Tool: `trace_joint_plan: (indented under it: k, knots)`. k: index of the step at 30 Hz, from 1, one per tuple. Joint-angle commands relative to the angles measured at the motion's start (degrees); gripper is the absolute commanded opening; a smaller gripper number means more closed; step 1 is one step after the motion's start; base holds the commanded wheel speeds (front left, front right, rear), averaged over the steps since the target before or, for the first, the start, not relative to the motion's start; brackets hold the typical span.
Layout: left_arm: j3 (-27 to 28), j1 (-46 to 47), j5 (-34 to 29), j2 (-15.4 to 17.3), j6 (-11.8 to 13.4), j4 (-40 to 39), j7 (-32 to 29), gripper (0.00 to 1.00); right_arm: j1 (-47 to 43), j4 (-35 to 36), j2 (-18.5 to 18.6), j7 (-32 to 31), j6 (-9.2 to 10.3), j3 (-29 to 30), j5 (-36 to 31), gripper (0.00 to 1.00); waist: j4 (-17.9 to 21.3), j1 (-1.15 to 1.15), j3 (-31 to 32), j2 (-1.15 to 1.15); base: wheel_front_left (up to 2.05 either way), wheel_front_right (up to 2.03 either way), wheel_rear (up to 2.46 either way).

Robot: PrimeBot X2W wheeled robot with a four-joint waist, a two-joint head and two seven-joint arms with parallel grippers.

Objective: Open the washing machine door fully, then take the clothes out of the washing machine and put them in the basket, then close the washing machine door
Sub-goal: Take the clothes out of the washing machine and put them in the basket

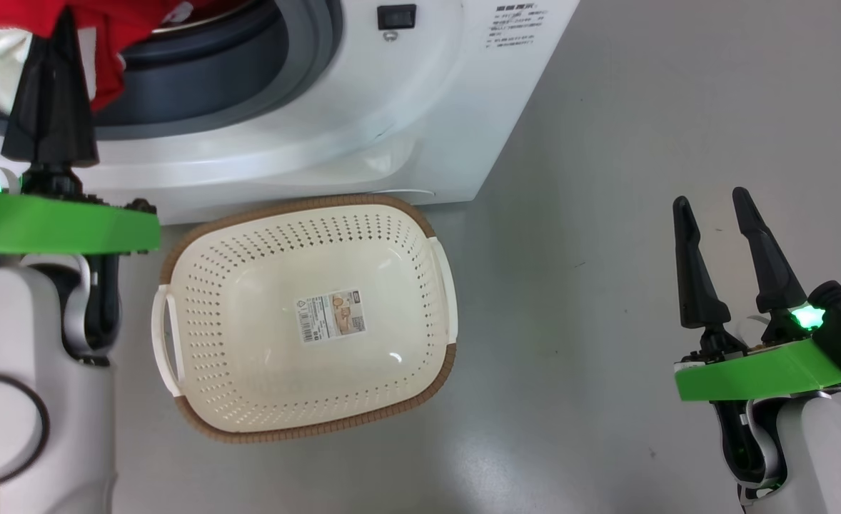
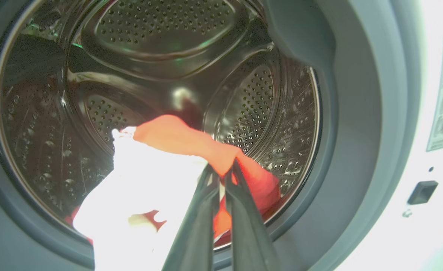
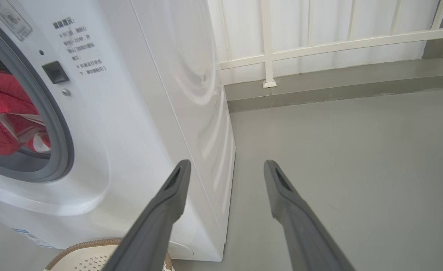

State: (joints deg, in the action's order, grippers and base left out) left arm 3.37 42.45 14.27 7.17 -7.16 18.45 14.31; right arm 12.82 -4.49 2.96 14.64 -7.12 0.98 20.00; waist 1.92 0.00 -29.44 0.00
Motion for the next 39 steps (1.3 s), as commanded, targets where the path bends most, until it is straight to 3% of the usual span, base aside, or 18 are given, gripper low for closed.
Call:
trace_joint_plan:
  k: [1, 22, 26, 39]
  knots:
    - [1.6, -1.4, -0.6, 1.5, -0.3, -3.0, 0.7, 0.0, -1.4, 1.3, -0.1, 0.4, -0.36, -1.2, -0.8, 1.0, -0.1, 0.0, -0.1, 0.0, 0.0, 0.0, 0.0]
    - [5.9, -9.0, -3.9, -2.6, -0.3, -34.4, 0.7, 0.0, 0.2, 1.5, -0.1, 0.4, -0.36, -1.1, -0.4, 1.0, 0.1, 0.0, -2.2, 0.0, 0.0, 0.0, 0.0]
    - [5.2, -10.4, -4.0, -2.9, -0.3, -33.6, 0.7, 0.0, 0.3, 1.5, -0.1, 0.4, -0.36, -1.1, -0.4, 1.0, 0.0, 0.0, -2.2, 0.0, 0.0, 0.0, 0.0]
    - [0.4, -15.4, -2.3, -3.3, -0.3, -17.8, 0.7, 0.0, 0.4, 1.4, -0.1, 0.4, -0.36, -1.5, 0.0, 1.0, 0.4, 0.0, -2.6, 0.0, 0.0, 0.0, 0.0]
